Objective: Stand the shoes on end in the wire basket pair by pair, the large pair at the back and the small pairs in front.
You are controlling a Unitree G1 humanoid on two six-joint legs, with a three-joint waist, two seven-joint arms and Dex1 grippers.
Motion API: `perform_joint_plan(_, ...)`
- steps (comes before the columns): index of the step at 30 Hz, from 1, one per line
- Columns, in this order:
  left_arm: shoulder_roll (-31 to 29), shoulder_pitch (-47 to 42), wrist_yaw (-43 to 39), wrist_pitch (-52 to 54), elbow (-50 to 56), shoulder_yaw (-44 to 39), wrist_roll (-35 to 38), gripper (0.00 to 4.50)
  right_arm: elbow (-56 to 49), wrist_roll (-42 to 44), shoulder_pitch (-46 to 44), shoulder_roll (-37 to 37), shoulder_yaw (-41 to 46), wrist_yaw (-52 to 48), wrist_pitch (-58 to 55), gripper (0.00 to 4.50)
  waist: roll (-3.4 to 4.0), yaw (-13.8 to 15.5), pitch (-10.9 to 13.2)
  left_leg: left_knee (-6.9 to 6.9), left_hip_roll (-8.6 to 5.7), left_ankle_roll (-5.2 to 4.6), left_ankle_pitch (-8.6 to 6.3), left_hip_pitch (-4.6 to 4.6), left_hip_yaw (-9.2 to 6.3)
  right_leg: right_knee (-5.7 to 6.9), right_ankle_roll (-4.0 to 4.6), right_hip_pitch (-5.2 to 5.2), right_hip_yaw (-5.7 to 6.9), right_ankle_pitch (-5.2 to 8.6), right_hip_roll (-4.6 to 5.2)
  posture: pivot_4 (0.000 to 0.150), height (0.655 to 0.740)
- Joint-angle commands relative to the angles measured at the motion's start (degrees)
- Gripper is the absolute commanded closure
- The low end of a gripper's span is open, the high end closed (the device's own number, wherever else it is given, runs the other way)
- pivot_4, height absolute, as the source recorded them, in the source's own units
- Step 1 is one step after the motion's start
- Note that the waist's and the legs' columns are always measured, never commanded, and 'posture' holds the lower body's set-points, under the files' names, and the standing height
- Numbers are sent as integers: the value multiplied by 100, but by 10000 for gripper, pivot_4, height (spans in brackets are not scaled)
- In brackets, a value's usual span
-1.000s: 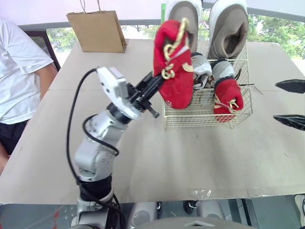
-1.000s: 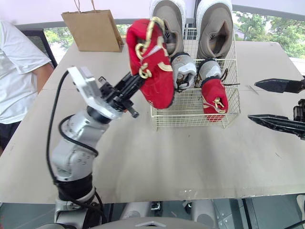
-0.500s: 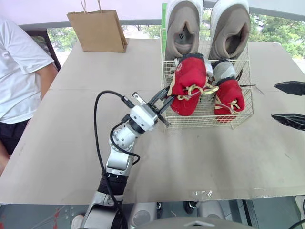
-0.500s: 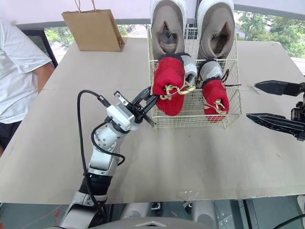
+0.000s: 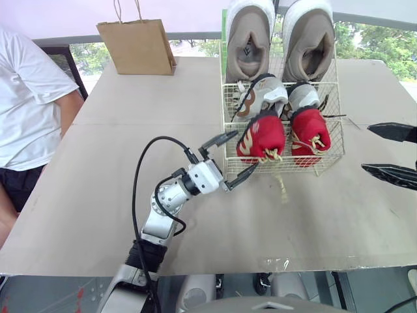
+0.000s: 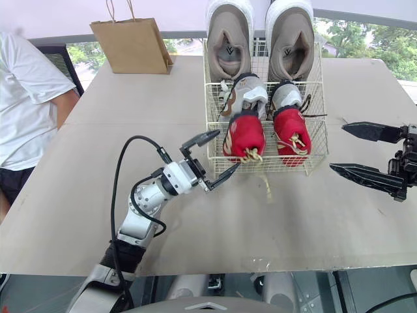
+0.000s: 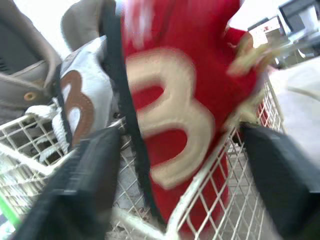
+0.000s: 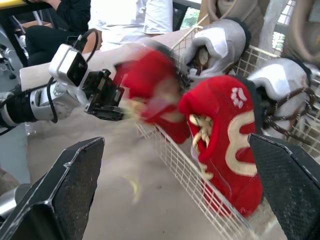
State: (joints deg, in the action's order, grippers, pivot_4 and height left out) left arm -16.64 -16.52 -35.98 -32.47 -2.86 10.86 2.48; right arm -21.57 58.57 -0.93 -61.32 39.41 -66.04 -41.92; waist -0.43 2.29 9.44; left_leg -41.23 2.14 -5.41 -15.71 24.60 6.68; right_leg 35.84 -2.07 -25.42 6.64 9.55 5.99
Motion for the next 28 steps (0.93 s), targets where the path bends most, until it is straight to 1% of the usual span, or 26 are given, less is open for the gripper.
perform_joint_plan(1, 89, -77, 152, 311, 149, -73, 128, 818, -3, -51, -54, 37, 98, -74, 151, 0, 8, -11, -5, 0, 0, 0, 0, -1, 2, 1, -1, 0, -3, -1, 0, 1500, 7400)
perform_joint_plan(5, 25, -66, 57, 530, 307, -100, 313, 818, -30, -79, -5, 91, 114, -113, 167, 0, 9, -9, -5, 1, 2, -1, 0, 0, 0, 1, -1, -2, -1, 0, -3, 1500, 7400)
perform_joint_plan(7, -78, 73, -86, 766, 584, -175, 687, 818, -84, -76, 44, 134, 148, -120, 158, 0, 9, -10, -5, 2, 2, -1, 0, 1, 0, 1, -1, -3, -1, 0, -3, 1500, 7400)
perform_joint_plan(10, -505, 572, -584, 1398, 1376, -277, 1680, 818, -243, -69, 177, 234, 204, -53, 146, 0, 9, -59, -5, 3, 5, -1, -1, 1, 2, 1, 0, -6, -4, 0, -3, 1500, 7400)
perform_joint_plan(12, -784, 893, -720, 2093, 1925, -409, 2391, 818, -318, -134, 291, 316, 211, -9, 182, 0, 12, -78, -4, 9, 7, -1, -1, 5, 1, 1, 0, -12, -3, 1, -2, 1500, 7400)
perform_joint_plan(14, -1198, 1193, -896, 2878, 2448, -538, 3124, 818, -369, -306, 439, 390, 198, 19, 276, 0, 14, -84, -1, 10, 7, 0, -1, 6, 1, 1, 0, -13, -3, 2, -3, 1500, 7400)
perform_joint_plan(16, -1640, 1479, -1140, 3574, 2917, -697, 3882, 818, -371, -452, 585, 427, 212, 13, 348, 0, 16, -79, -1, 10, 6, 1, -1, 8, -3, 0, -1, -13, 0, 2, -1, 1500, 7400)
perform_joint_plan(18, -2366, 1964, -1388, 4327, 3243, -1075, 4411, 818, -314, -738, 953, 504, 320, -54, 467, 0, 14, -86, -1, 9, 5, 3, -3, 8, -1, -1, -2, -14, -2, 3, 0, 1500, 7400)
perform_joint_plan(20, -2770, 2266, -1432, 4676, 3371, -1357, 4533, 818, -290, -947, 1295, 589, 436, -143, 610, 0, 28, -87, 3, 12, 5, 24, -15, 6, -2, -3, -3, -14, -2, 5, 0, 1500, 7400)
perform_joint_plan(23, -3159, 2697, -1458, 5110, 3389, -1871, 4686, 818, -288, -1158, 1765, 836, 668, -159, 799, 0, 46, -70, 7, 13, 1, 28, -17, 7, 1, -5, -5, -15, -4, 5, 0, 1500, 7400)
perform_joint_plan(27, -3449, 3228, -1586, 5497, 3313, -2392, 4622, 818, -245, -1559, 2344, 1072, 852, -213, 1135, 0, 50, -80, 9, 16, 3, 32, -18, 5, 0, -6, -5, -22, -4, 6, 0, 1500, 7400)
perform_joint_plan(28, -3492, 3272, -1613, 5515, 3237, -2454, 4504, 818, -219, -1687, 2466, 1105, 845, -227, 1233, 0, 50, -80, 9, 17, 3, 32, -19, 5, 1, -6, -5, -24, -5, 6, 1, 1500, 7400)
